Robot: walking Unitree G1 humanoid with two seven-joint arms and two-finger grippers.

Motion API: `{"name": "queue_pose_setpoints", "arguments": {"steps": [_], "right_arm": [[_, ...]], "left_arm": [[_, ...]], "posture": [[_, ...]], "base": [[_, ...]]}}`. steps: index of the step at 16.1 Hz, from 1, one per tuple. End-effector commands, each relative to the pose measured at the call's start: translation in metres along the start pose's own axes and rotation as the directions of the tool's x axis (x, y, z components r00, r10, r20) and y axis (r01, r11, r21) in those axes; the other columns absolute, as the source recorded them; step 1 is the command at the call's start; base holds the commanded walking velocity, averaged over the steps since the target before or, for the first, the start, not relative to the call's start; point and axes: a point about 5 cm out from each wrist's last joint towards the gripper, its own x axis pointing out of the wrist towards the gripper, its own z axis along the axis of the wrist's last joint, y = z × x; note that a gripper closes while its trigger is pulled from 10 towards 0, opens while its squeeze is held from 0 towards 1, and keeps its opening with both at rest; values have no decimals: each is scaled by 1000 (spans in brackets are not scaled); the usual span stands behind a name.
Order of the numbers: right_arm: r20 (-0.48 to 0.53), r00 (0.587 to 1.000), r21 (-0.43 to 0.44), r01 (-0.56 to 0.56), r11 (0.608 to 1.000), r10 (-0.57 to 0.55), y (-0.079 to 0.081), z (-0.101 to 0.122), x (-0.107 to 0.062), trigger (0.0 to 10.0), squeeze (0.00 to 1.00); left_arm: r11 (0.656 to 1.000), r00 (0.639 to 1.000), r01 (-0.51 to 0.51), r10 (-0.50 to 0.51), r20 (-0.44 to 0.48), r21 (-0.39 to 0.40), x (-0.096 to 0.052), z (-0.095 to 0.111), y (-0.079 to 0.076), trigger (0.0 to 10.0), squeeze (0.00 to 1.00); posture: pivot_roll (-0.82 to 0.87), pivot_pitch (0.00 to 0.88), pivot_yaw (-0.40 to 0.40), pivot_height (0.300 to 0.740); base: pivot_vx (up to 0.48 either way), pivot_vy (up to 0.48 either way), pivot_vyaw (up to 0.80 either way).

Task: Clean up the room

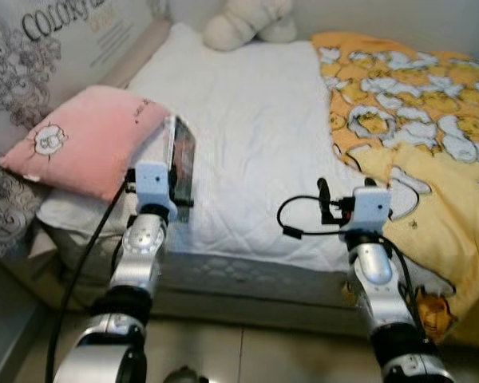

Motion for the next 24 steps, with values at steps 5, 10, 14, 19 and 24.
{"name": "queue_pose_setpoints", "arguments": {"steps": [5,10,14,19,24], "right_arm": [[-21,1000,-3,-2,1000,2,-2,-6,-4,10000,0],[-37,999,-2,-25,1000,25,0,-9,-7,10000,0],[-47,998,-3,-50,999,50,2,-10,-7,10000,0],[-62,995,2,-84,996,84,5,-13,-9,10000,0],[-68,992,-8,-109,994,108,1,-14,-14,10000,0]], "left_arm": [[995,994,99,-100,45,27,7,12,-21,10000,0],[998,997,69,-69,44,-6,7,11,-23,10000,0],[998,998,58,-58,32,1,6,8,-24,10000,0],[1000,1000,3,-3,10,5,6,5,-14,10000,0],[999,999,29,-30,41,20,7,10,-17,10000,0]], "posture": [[81,0,-35,740],[76,0,-34,740],[79,0,-41,740],[85,0,-49,740],[66,0,-65,740]], "base": [[0,96,0],[96,0,0],[480,0,0],[480,0,0],[480,0,0]]}}
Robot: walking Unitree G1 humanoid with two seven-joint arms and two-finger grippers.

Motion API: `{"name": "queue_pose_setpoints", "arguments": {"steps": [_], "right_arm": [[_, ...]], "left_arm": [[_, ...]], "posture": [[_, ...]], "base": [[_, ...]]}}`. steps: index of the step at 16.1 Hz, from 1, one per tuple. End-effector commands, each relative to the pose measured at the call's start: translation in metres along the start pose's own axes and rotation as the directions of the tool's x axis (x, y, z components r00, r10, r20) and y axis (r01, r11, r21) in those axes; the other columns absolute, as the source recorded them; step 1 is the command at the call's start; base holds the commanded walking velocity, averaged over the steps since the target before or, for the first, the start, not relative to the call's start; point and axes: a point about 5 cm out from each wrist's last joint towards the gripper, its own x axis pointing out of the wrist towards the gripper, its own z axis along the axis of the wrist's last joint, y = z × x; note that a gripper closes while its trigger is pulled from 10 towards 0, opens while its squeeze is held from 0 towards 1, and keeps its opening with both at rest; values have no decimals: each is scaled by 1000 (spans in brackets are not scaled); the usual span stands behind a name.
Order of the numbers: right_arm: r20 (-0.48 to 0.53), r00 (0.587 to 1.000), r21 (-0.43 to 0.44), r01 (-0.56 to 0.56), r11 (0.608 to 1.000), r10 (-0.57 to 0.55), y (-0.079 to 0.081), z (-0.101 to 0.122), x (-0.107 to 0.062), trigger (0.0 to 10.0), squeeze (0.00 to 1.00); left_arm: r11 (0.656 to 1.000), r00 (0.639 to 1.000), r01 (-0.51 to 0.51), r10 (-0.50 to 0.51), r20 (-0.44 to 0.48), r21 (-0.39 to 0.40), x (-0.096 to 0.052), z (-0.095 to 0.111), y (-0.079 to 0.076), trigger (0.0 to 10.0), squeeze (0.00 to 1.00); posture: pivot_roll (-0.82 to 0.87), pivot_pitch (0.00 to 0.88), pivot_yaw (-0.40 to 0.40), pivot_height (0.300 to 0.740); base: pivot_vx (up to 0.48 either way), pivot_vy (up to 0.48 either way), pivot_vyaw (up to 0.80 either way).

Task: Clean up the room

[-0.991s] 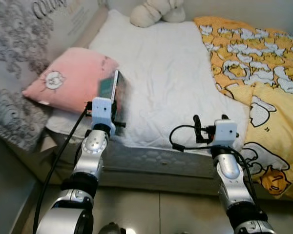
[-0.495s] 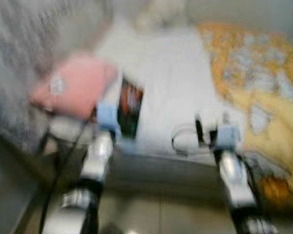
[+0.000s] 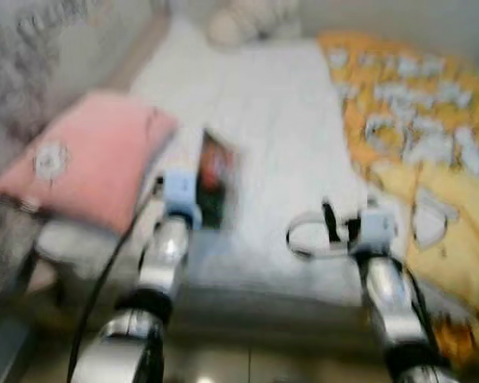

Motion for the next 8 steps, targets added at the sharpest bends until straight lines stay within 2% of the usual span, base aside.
{"name": "queue_pose_setpoints", "arguments": {"steps": [1,3,4,5,6,8], "right_arm": [[8,1000,0,-29,1000,29,1,4,-1,10000,0],[1,999,-20,-41,999,41,-10,4,-8,10000,0],[0,999,-28,-45,999,45,-13,5,-10,10000,0],[-7,998,-38,-55,998,54,-18,7,-15,10000,0],[-14,998,-37,-57,998,57,-21,8,-19,10000,0],[-20,998,-31,-68,997,67,-23,13,-27,10000,0]], "left_arm": [[999,996,-2,-1,92,32,8,24,9,10000,0],[995,995,99,-98,35,-22,22,32,-6,10000,0],[984,989,140,-144,-26,-107,28,30,-11,10000,0],[934,958,200,-251,-142,-296,33,22,-25,10000,0],[885,927,224,-323,-190,-408,33,16,-35,10000,0],[822,892,193,-375,-253,-535,28,4,-43,10000,0]], "posture": [[51,0,-73,740],[15,0,-87,740],[-12,0,-95,740],[-50,0,-110,740],[-91,0,-125,740],[-134,0,-128,740]], "base": [[480,0,0],[0,0,0],[0,0,0],[0,0,0],[0,0,0],[0,0,0]]}}
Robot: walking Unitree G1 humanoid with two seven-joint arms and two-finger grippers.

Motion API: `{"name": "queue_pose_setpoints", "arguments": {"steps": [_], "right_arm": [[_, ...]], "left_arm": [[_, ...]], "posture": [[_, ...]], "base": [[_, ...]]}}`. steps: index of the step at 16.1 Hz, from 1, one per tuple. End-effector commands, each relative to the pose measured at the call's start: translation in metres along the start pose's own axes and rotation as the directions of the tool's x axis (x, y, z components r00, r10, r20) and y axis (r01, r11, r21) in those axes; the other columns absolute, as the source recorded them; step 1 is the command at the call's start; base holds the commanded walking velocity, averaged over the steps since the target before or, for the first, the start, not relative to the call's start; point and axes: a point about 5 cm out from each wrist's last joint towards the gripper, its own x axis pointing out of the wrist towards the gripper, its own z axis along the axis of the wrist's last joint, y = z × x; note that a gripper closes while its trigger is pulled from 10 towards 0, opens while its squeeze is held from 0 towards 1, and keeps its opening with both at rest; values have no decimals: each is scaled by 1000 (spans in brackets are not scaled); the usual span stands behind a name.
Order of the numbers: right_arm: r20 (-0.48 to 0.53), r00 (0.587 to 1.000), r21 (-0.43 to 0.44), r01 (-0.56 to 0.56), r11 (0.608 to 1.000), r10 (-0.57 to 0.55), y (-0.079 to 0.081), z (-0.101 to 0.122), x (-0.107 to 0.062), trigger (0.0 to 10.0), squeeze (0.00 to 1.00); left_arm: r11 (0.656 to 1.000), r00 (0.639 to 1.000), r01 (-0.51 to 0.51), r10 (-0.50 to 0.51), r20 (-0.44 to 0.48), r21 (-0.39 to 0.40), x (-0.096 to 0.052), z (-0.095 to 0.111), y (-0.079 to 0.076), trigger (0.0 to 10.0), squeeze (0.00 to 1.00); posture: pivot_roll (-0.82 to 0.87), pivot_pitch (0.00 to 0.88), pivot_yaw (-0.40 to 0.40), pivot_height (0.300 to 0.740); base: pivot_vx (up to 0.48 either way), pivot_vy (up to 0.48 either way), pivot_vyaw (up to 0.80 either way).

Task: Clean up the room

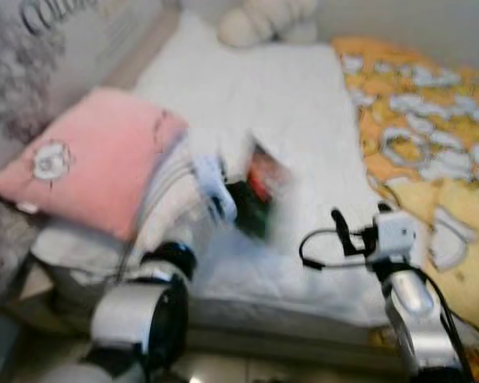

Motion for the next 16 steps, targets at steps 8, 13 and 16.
{"name": "queue_pose_setpoints", "arguments": {"steps": [8,13,16], "right_arm": [[-86,994,1,-65,998,64,2,3,-38,10000,0],[-124,988,3,-97,995,97,2,7,-40,10000,0],[-79,975,80,-202,976,208,15,16,-41,10000,0]], "left_arm": [[846,877,-471,419,234,251,-42,58,84,10000,0],[739,847,-531,468,251,415,-54,70,99,10000,0],[700,844,-534,470,257,475,-55,76,100,10000,0]], "posture": [[-195,19,-151,740],[-186,35,-180,740],[-187,40,-186,740]], "base": [[0,0,0],[0,0,0],[0,0,0]]}}
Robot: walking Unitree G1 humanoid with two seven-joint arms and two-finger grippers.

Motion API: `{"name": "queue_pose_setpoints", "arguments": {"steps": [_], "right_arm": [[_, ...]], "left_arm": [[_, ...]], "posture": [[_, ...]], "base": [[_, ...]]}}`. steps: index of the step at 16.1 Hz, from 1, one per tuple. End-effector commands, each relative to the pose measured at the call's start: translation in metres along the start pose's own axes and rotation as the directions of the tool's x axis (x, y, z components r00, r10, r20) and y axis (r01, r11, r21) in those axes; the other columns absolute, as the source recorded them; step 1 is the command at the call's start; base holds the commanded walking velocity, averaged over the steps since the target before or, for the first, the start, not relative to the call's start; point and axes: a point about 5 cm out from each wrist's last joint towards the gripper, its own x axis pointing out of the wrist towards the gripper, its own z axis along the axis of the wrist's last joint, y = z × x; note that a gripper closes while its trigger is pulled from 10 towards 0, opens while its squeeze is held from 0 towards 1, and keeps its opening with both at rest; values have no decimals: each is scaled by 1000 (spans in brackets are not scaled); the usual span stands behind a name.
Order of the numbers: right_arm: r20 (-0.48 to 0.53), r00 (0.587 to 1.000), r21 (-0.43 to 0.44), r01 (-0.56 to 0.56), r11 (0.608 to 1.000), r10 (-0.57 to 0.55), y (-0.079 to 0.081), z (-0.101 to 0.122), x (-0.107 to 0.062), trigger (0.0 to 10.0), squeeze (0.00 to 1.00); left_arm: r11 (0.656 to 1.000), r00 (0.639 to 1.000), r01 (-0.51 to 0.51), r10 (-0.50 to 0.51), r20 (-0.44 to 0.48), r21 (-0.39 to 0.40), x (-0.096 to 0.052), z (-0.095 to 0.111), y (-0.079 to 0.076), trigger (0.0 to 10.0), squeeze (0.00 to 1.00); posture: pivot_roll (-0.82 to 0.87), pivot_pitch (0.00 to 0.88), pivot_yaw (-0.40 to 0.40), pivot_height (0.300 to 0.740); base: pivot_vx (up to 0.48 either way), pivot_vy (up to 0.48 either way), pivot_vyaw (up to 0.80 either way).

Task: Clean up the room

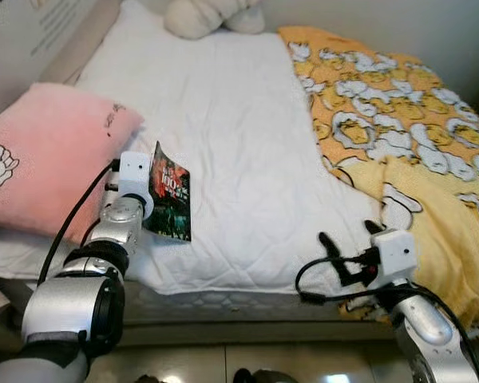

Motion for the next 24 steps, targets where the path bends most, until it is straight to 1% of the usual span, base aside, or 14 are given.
{"name": "queue_pose_setpoints", "arguments": {"steps": [1,2,4,6,7,8,10,12,14,18,21,22,23,24], "right_arm": [[10,999,-1,-34,999,34,2,6,-3,10000,0],[11,999,-3,-39,999,39,3,7,-3,10000,0],[-5,999,6,-40,999,40,4,8,-7,10000,0],[-30,999,15,-40,999,40,5,5,-14,10000,0],[-33,999,16,-41,999,41,6,4,-15,10000,0],[-43,998,24,-39,999,40,7,3,-17,10000,0],[-56,998,33,-37,999,39,10,2,-20,10000,0],[-66,997,31,-42,999,44,11,2,-24,10000,0],[-69,997,28,-41,999,43,10,3,-25,10000,0],[-94,995,18,-36,999,38,9,1,-33,10000,0],[-103,994,14,-26,1000,27,9,0,-35,10000,0],[-107,994,14,-22,1000,23,9,0,-37,10000,0],[-108,994,14,-19,1000,21,9,0,-37,10000,0],[-109,994,15,-15,1000,17,9,0,-37,10000,0]], "left_arm": [[999,999,0,-2,52,52,3,21,-3,10000,0],[998,999,-6,2,51,69,3,22,-2,10000,0],[979,996,-74,63,59,192,3,28,13,10000,0],[966,994,-106,99,41,236,2,27,24,10000,0],[962,993,-114,108,36,247,2,26,26,10000,35],[956,993,-118,118,17,268,1,24,30,10000,1000],[950,996,-91,95,4,298,1,22,32,10000,1000],[903,1000,-26,19,19,428,2,29,26,10000,1000],[887,1000,-12,3,22,462,2,32,24,10000,1000],[779,998,-30,-15,67,626,3,43,19,10000,1000],[733,997,-54,1,79,678,3,43,21,10000,1000],[680,988,-153,90,125,717,2,49,36,10000,1000],[658,983,-184,114,145,730,1,52,40,10000,1000],[583,966,-260,167,199,770,-1,59,51,10000,1000]], "posture": [[-195,51,-187,740],[-195,51,-187,740],[-210,82,-184,740],[-216,96,-181,740],[-217,98,-179,740],[-219,97,-176,740],[-223,91,-172,740],[-241,85,-164,740],[-248,84,-162,740],[-263,79,-152,740],[-278,80,-147,740],[-281,79,-144,740],[-279,77,-142,740],[-277,77,-138,740]], "base": [[0,0,0],[0,0,0],[0,0,0],[0,0,0],[0,0,0],[0,0,0],[0,0,0],[0,0,0],[0,0,0],[0,0,0],[0,0,0],[0,0,0],[0,0,0],[0,0,0]]}}
